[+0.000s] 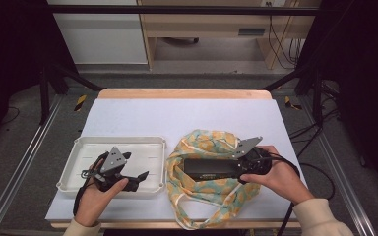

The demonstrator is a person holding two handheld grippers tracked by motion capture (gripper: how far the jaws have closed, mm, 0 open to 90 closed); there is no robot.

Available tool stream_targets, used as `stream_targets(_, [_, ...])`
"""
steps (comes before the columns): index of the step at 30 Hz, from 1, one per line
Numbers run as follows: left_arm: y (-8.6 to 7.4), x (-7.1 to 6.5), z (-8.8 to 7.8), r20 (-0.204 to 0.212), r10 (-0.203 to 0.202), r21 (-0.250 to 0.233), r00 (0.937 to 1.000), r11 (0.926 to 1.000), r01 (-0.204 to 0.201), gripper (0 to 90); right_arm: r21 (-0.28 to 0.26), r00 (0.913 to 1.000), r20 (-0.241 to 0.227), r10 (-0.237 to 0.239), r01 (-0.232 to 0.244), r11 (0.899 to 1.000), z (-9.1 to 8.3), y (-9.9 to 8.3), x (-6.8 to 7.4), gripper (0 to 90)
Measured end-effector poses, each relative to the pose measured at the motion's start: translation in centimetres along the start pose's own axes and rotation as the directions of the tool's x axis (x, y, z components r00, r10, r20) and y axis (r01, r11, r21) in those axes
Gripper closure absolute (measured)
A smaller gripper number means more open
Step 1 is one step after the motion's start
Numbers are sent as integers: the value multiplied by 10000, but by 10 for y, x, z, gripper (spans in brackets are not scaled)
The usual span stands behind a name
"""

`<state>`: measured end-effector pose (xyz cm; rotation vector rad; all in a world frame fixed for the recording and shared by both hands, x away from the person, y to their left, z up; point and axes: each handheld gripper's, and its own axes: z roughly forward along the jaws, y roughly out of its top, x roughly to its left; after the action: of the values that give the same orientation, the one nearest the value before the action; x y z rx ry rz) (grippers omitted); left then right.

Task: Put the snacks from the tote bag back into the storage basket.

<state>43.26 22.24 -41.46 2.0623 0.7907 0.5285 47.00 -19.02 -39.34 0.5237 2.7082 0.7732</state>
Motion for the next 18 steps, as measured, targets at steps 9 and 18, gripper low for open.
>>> stream_targets(9, [-2,-2,2,56,86,131,9999,9999,-86,122,700,9988,-440,-226,256,9972,25,7,-4,334])
stream_targets(18, [-4,-3,5,161,129,295,9998,9995,-133,125,981,9980,-573,-285,340,9946,31,4,-11,321])
